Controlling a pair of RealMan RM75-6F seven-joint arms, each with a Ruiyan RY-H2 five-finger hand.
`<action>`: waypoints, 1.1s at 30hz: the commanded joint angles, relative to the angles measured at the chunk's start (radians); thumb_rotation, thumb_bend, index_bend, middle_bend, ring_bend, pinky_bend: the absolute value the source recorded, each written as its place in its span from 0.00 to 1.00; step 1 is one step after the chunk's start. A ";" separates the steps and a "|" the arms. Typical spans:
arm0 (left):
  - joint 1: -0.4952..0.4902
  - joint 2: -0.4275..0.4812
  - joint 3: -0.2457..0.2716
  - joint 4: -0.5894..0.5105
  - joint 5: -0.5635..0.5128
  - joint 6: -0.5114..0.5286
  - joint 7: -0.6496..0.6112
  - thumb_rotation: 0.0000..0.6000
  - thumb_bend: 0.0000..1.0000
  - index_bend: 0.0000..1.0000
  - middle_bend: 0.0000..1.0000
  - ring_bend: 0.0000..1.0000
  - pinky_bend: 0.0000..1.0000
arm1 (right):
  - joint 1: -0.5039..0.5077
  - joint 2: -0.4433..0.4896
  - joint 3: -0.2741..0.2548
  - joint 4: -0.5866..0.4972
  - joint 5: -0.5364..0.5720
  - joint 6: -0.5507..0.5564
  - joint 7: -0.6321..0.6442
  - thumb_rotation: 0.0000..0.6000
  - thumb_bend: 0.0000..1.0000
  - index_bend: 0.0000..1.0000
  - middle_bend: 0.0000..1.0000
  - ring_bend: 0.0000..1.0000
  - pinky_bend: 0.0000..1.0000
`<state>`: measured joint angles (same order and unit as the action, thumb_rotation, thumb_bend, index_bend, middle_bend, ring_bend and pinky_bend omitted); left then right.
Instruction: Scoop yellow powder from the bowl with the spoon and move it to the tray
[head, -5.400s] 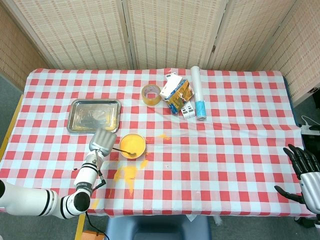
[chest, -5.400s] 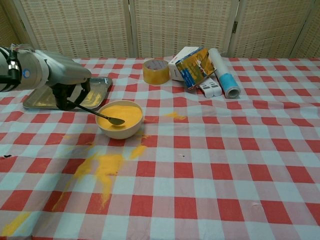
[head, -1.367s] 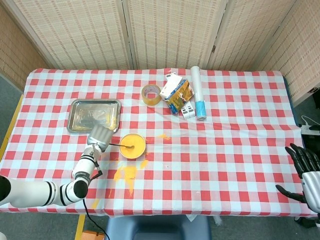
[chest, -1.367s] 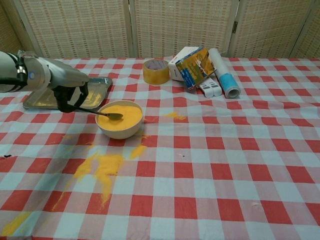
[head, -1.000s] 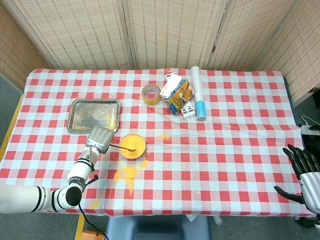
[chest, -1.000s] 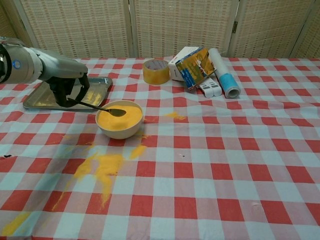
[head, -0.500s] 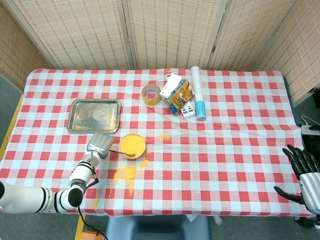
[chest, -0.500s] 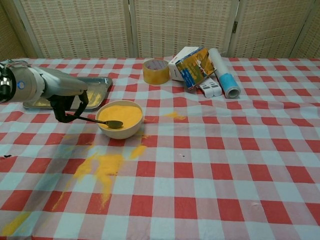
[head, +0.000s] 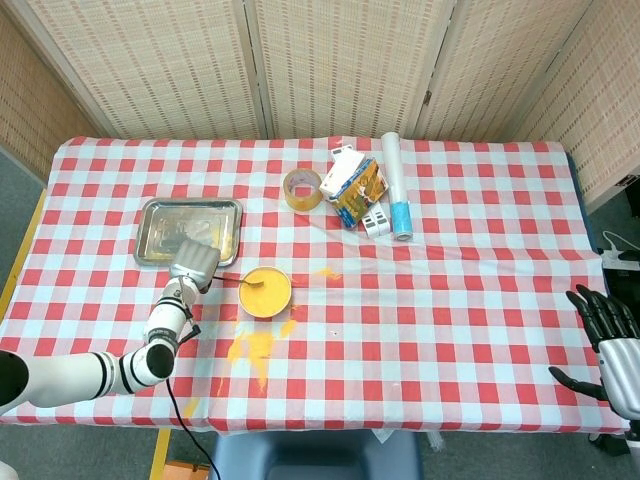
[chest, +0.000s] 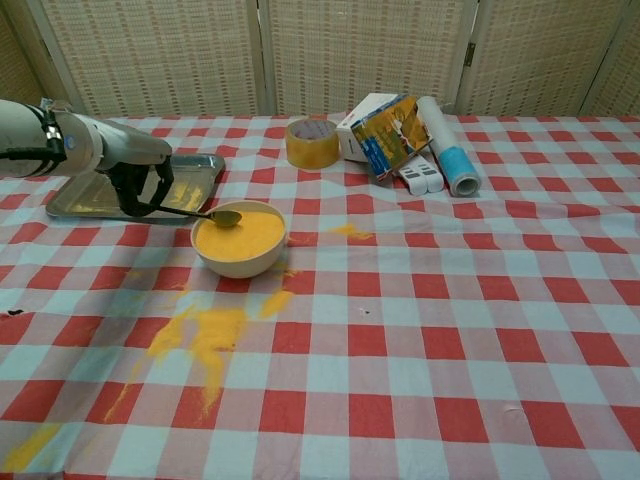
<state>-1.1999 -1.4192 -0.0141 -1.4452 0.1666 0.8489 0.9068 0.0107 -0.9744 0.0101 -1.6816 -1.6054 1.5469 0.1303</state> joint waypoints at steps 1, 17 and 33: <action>0.000 0.006 -0.018 0.021 -0.012 -0.025 -0.027 1.00 0.65 0.97 1.00 1.00 1.00 | 0.001 -0.001 0.001 -0.001 0.003 -0.002 -0.002 1.00 0.04 0.00 0.00 0.00 0.00; 0.015 0.139 -0.043 -0.111 0.026 -0.024 -0.129 1.00 0.65 0.97 1.00 1.00 1.00 | -0.003 0.000 -0.003 -0.005 -0.010 0.009 -0.005 1.00 0.04 0.00 0.00 0.00 0.00; 0.042 -0.102 -0.053 0.559 0.032 -0.278 -0.240 1.00 0.63 0.97 1.00 1.00 1.00 | 0.015 -0.030 0.021 -0.003 0.073 -0.045 -0.082 1.00 0.04 0.00 0.00 0.00 0.00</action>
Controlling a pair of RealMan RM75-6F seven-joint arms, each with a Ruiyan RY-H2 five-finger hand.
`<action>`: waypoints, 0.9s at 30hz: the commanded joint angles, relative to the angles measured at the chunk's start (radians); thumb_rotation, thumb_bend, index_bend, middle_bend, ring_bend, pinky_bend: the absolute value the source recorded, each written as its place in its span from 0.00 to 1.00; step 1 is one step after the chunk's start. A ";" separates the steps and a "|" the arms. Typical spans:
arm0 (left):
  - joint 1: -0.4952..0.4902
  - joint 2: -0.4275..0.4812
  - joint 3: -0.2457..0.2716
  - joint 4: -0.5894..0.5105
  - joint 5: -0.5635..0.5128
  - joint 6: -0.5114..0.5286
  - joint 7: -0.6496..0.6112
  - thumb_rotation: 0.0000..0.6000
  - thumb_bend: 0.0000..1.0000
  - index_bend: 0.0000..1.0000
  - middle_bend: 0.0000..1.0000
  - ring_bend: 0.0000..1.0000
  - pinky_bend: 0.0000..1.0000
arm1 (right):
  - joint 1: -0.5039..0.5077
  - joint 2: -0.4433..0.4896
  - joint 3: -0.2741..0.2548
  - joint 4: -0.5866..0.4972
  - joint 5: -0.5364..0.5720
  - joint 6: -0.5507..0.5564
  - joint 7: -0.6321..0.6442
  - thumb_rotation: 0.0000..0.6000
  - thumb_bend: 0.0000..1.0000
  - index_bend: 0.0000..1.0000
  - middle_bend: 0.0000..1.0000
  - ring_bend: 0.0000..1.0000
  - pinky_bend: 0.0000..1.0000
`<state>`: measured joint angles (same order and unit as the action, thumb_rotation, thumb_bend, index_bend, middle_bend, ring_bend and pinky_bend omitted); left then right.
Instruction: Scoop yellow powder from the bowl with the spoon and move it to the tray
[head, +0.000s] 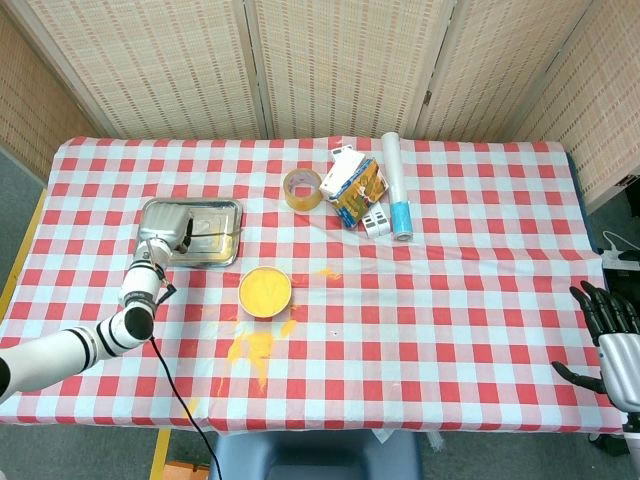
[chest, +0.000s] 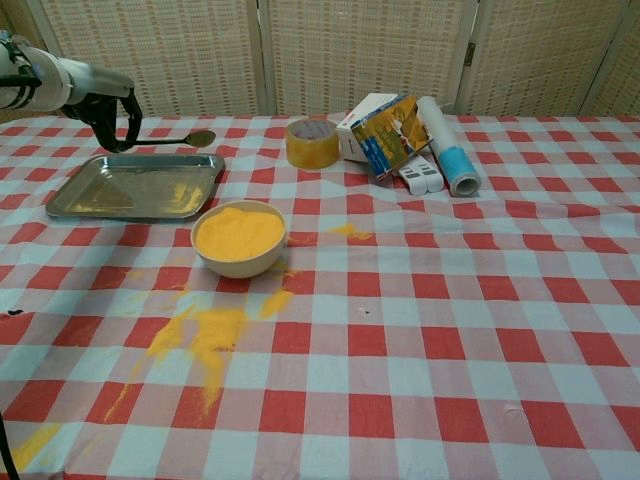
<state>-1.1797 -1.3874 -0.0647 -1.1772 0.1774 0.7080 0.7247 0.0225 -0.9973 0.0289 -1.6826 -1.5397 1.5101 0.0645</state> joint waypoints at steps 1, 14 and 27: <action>0.027 -0.157 -0.003 0.340 0.030 -0.157 -0.067 1.00 0.63 0.97 1.00 1.00 1.00 | 0.004 -0.010 0.003 -0.003 0.010 -0.011 -0.024 1.00 0.04 0.00 0.00 0.00 0.00; 0.094 -0.376 -0.043 0.790 0.249 -0.405 -0.237 1.00 0.59 0.97 1.00 1.00 1.00 | 0.021 -0.030 0.002 -0.011 0.030 -0.055 -0.062 1.00 0.04 0.00 0.00 0.00 0.00; 0.120 -0.388 -0.082 0.795 0.452 -0.384 -0.344 1.00 0.45 0.21 1.00 1.00 1.00 | 0.018 -0.026 -0.004 -0.015 0.015 -0.044 -0.056 1.00 0.04 0.00 0.00 0.00 0.00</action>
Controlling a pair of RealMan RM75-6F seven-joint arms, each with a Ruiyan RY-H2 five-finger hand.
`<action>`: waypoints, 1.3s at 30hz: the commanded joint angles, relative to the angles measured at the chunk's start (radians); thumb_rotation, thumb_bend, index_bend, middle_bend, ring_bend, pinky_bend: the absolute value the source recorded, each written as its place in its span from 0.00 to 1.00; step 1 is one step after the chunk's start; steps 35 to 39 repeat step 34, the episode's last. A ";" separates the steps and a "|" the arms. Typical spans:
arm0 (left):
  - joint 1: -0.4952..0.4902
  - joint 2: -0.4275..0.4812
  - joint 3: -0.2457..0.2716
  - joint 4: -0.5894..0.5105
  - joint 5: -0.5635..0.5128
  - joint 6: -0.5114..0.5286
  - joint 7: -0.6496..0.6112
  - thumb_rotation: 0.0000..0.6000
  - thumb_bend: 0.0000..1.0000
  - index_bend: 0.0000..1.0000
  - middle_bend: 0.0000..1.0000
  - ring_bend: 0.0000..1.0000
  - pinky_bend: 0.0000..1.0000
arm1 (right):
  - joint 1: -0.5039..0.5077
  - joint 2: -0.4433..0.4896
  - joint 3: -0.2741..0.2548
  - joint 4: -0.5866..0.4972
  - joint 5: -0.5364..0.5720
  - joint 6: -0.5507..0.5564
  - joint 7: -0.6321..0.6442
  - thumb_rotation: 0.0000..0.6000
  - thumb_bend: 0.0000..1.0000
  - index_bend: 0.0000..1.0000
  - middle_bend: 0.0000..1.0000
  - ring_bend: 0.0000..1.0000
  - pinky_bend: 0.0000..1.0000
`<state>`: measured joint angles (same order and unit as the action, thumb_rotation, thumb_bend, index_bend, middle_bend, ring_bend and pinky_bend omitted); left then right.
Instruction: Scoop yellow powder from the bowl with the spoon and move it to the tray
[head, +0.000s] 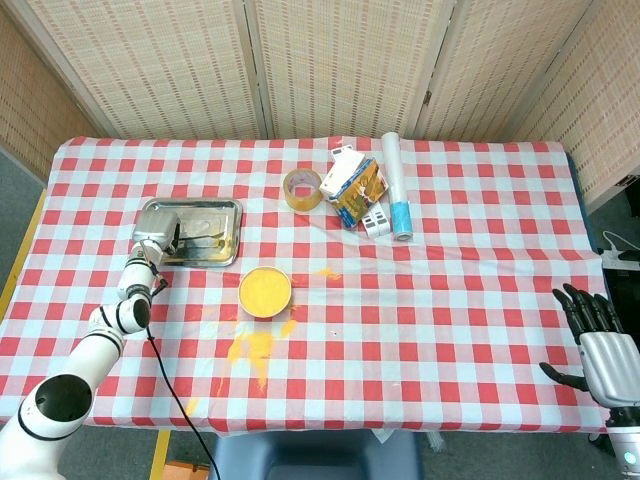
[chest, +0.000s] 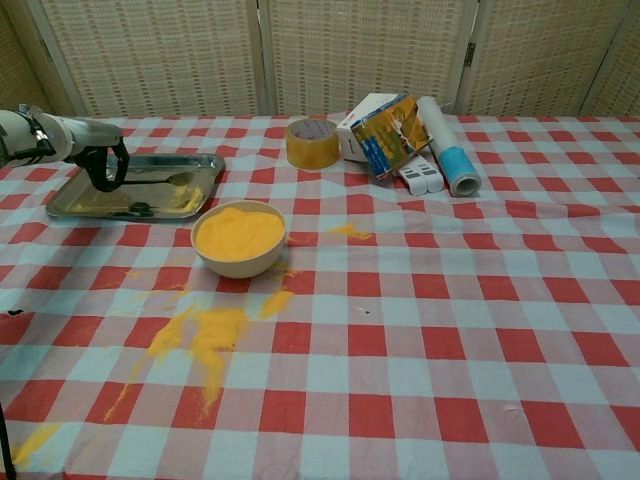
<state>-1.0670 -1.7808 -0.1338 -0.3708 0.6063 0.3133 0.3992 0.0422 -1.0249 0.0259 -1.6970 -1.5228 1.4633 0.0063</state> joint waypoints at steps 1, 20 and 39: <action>0.010 0.013 -0.016 -0.022 0.031 0.012 -0.023 1.00 0.43 0.12 1.00 1.00 1.00 | -0.002 0.002 -0.001 -0.001 -0.004 0.005 0.002 1.00 0.04 0.00 0.00 0.00 0.00; 0.623 0.630 0.107 -1.309 0.828 0.985 -0.305 1.00 0.37 0.00 0.00 0.00 0.19 | -0.029 0.006 -0.007 -0.004 -0.040 0.067 -0.002 1.00 0.04 0.00 0.00 0.00 0.00; 0.949 0.510 0.257 -1.075 1.079 1.439 -0.507 1.00 0.39 0.00 0.00 0.00 0.05 | -0.042 0.012 -0.022 -0.009 -0.075 0.089 0.005 1.00 0.04 0.00 0.00 0.00 0.00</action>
